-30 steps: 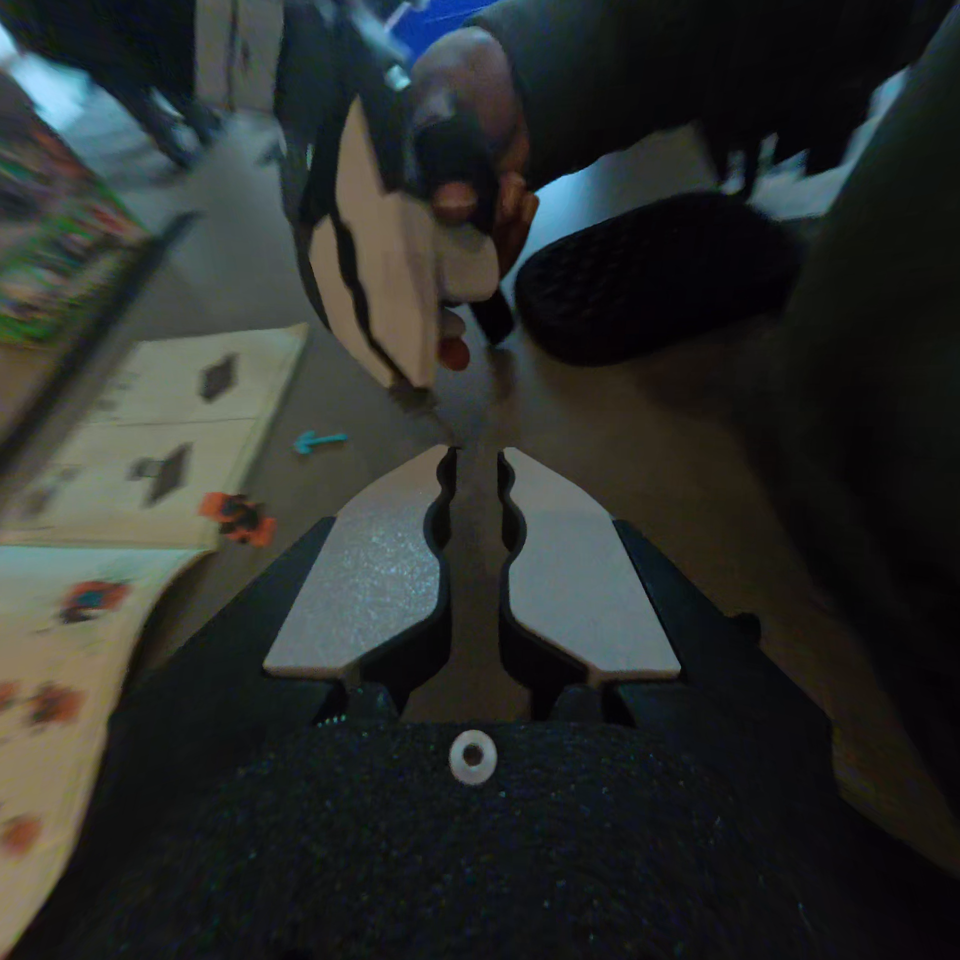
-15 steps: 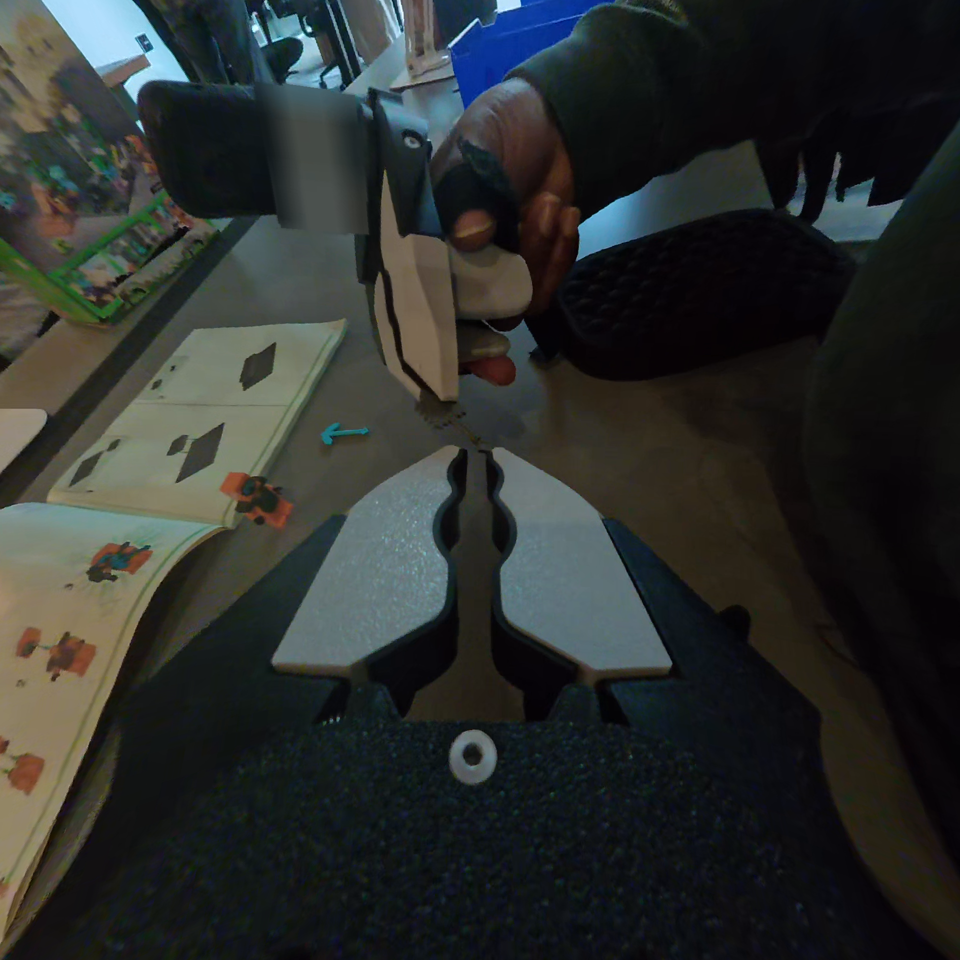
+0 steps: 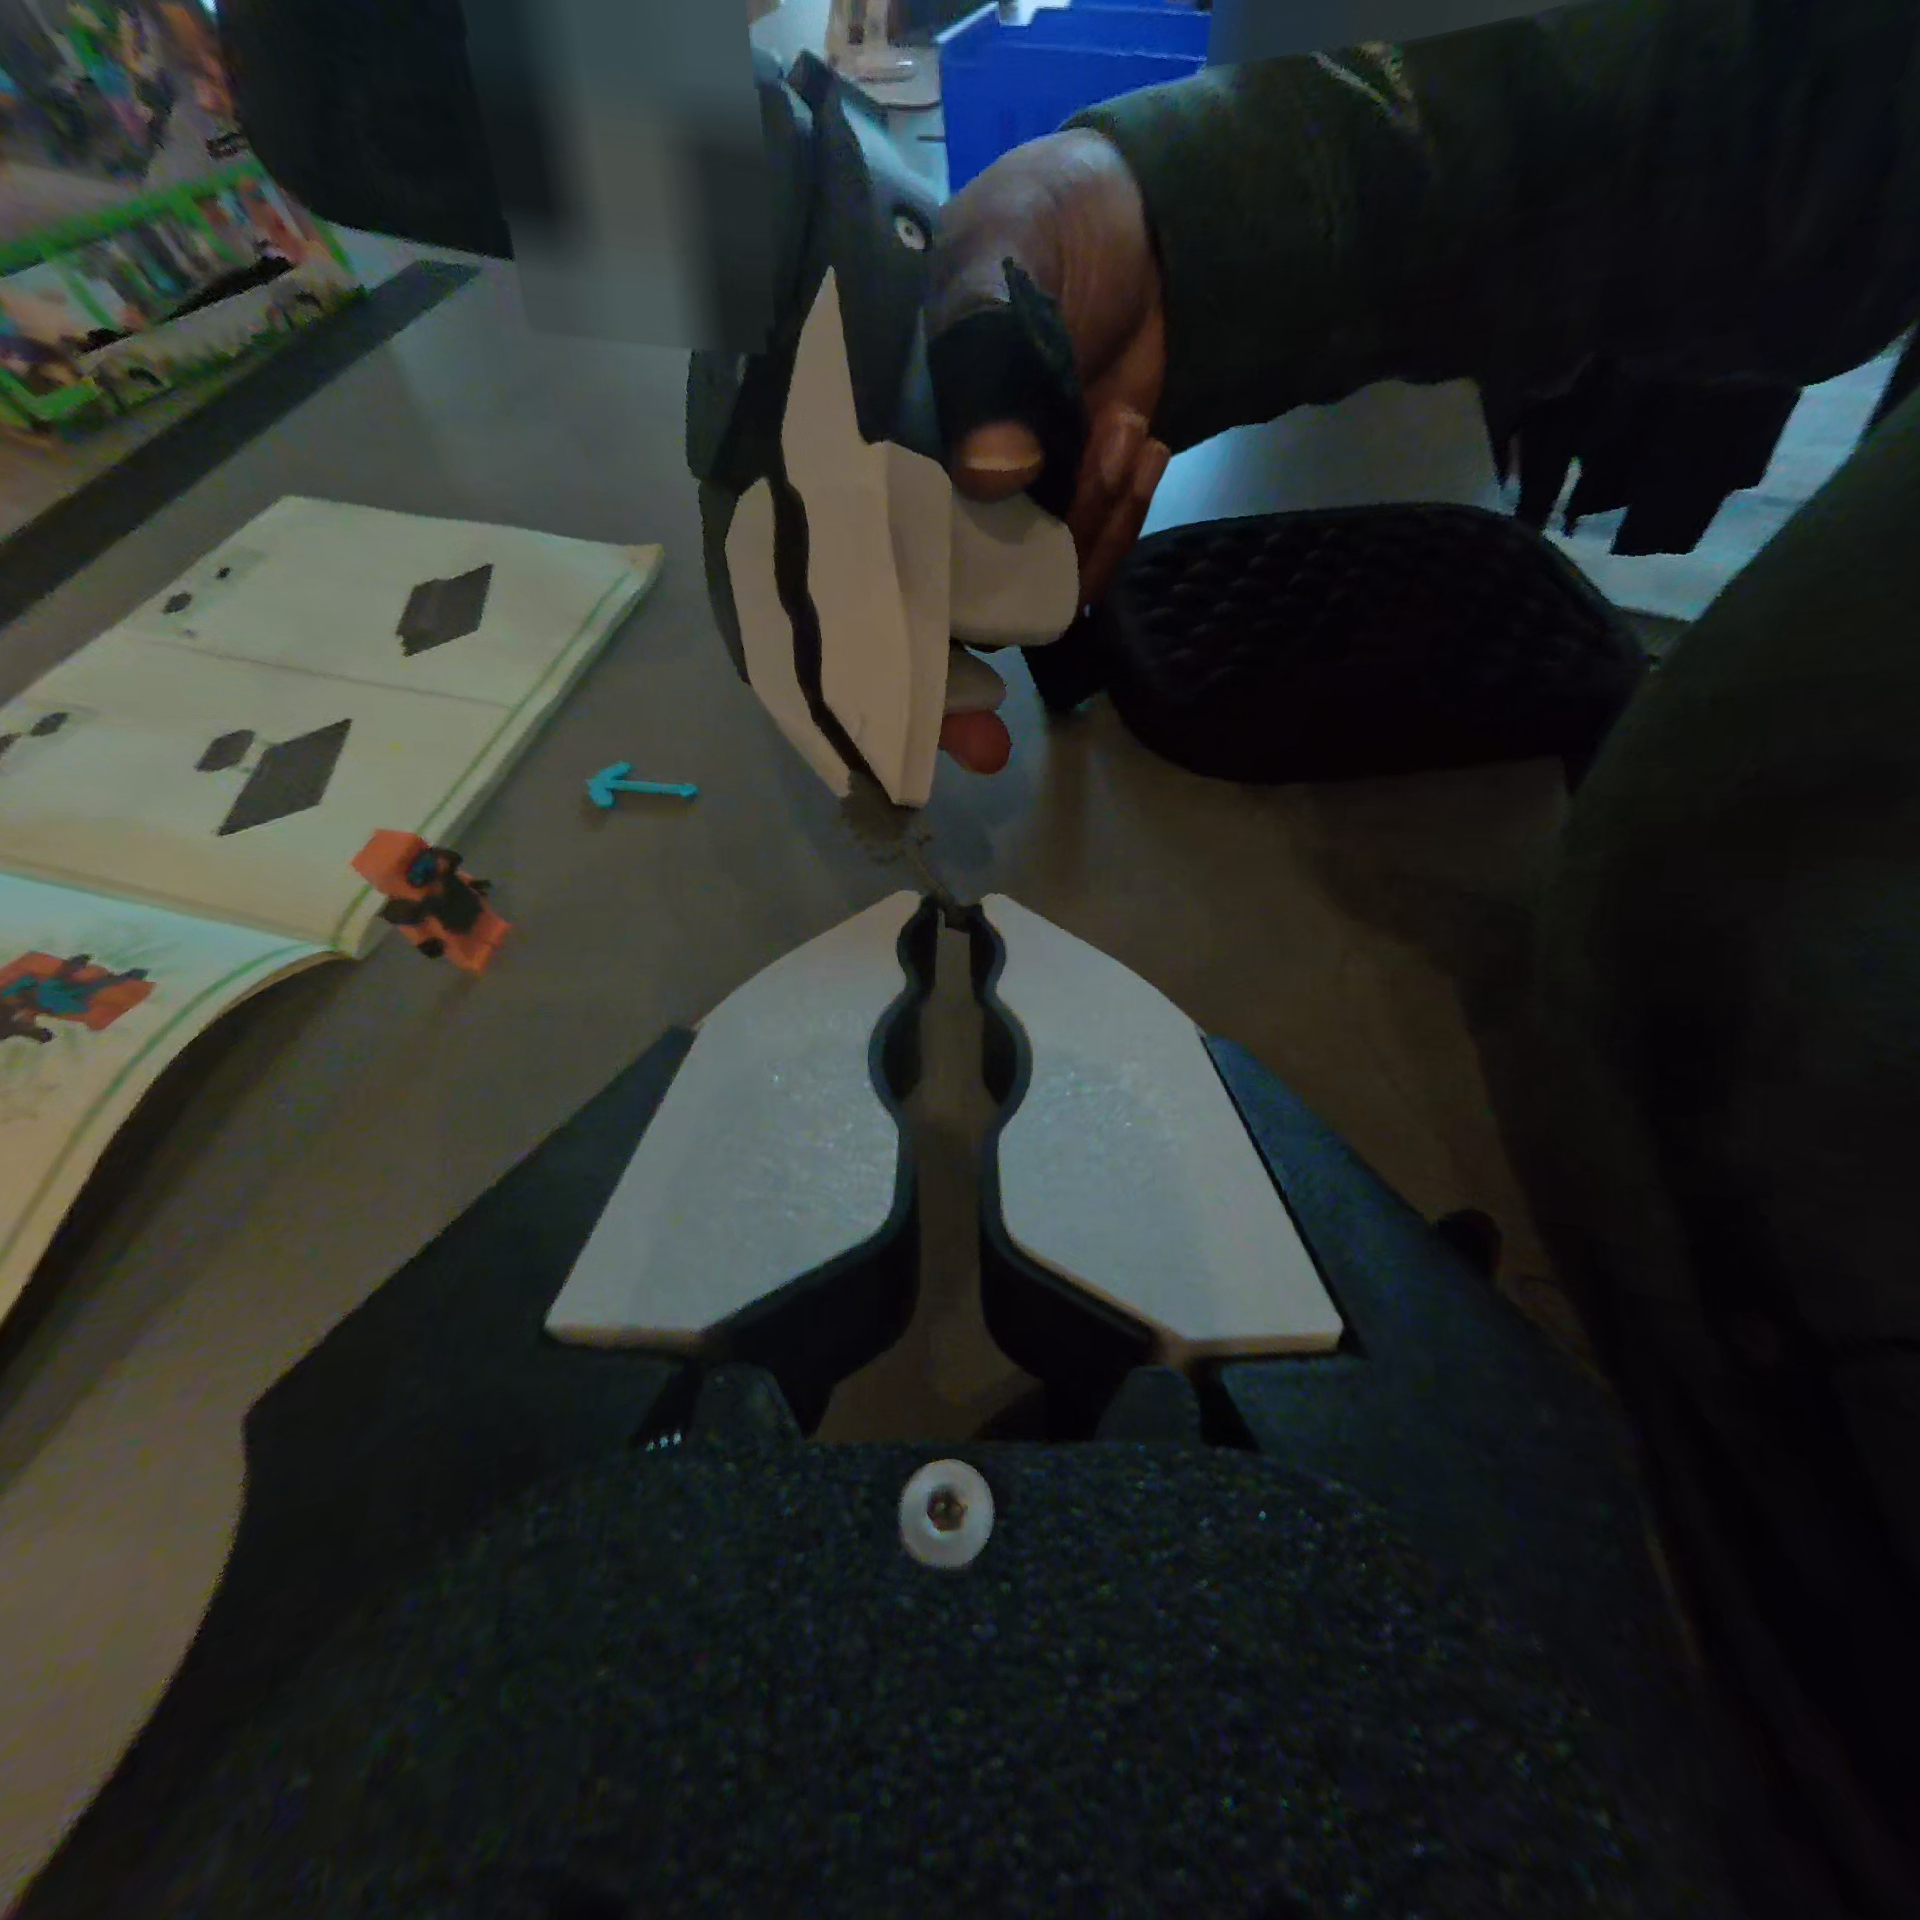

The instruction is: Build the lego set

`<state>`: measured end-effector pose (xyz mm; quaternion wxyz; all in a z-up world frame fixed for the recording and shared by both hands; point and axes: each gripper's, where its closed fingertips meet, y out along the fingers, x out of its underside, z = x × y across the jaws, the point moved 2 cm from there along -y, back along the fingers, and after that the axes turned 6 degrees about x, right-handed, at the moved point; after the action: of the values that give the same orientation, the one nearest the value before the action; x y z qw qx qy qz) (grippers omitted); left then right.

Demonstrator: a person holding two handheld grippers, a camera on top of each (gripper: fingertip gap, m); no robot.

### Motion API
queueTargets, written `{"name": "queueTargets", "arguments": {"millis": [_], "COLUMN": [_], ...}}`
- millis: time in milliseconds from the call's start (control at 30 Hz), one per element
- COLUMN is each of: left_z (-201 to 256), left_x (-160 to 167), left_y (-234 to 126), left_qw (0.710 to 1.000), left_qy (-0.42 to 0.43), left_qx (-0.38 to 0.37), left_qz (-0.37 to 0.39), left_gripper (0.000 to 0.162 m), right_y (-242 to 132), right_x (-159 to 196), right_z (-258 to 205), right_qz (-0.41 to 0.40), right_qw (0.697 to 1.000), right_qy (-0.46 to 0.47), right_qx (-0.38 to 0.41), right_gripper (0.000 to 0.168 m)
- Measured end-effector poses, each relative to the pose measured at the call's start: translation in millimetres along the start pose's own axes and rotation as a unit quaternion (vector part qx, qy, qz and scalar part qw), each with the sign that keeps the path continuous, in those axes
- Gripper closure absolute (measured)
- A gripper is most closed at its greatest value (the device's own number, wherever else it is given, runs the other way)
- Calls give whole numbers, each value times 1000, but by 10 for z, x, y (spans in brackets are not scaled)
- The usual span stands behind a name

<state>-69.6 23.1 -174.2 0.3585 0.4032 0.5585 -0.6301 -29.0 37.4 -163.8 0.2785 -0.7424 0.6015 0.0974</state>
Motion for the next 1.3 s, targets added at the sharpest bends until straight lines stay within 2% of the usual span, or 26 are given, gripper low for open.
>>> {"name": "queueTargets", "arguments": {"millis": [267, 400, 667, 867, 967, 1067, 1133, 1200, 1300], "left_z": [-141, -223, -319, -380, -385, -401, -403, -401, -375], "left_x": [-14, -48, -20, -5, 7, 22, 33, 40, 44], "left_y": [-81, -138, -102, -79, -54, -35, -31, -36, -46], "left_qw": [998, 996, 995, 996, 997, 997, 997, 997, 997], "left_qy": [-55, -81, -86, -80, -72, -63, -61, -65, -68], "left_qx": [-6, -12, -25, -33, -35, -43, -45, -43, -35], "left_qz": [23, 46, 44, 34, 22, 13, 10, 11, 15], "left_gripper": [158, 161, 161, 161, 161, 161, 161, 161, 161], "right_y": [12, -16, -165, -151, -101, -45, -18, 2, 26], "right_x": [-153, -219, -326, -297, -287, -292, -301, -325, -318], "right_z": [26, 24, 106, 187, 155, 147, 146, 144, 110], "right_qz": [18, 40, 90, 67, 39, 5, -18, -36, -82], "right_qw": [1000, 998, 995, 996, 994, 981, 965, 944, 914], "right_qy": [-18, -43, -44, -53, -97, -182, -243, -301, -374], "right_qx": [0, 6, 3, 7, 14, 59, 94, 127, 135], "right_gripper": [166, 153, 154, 153, 152, 152, 155, 165, 167]}}
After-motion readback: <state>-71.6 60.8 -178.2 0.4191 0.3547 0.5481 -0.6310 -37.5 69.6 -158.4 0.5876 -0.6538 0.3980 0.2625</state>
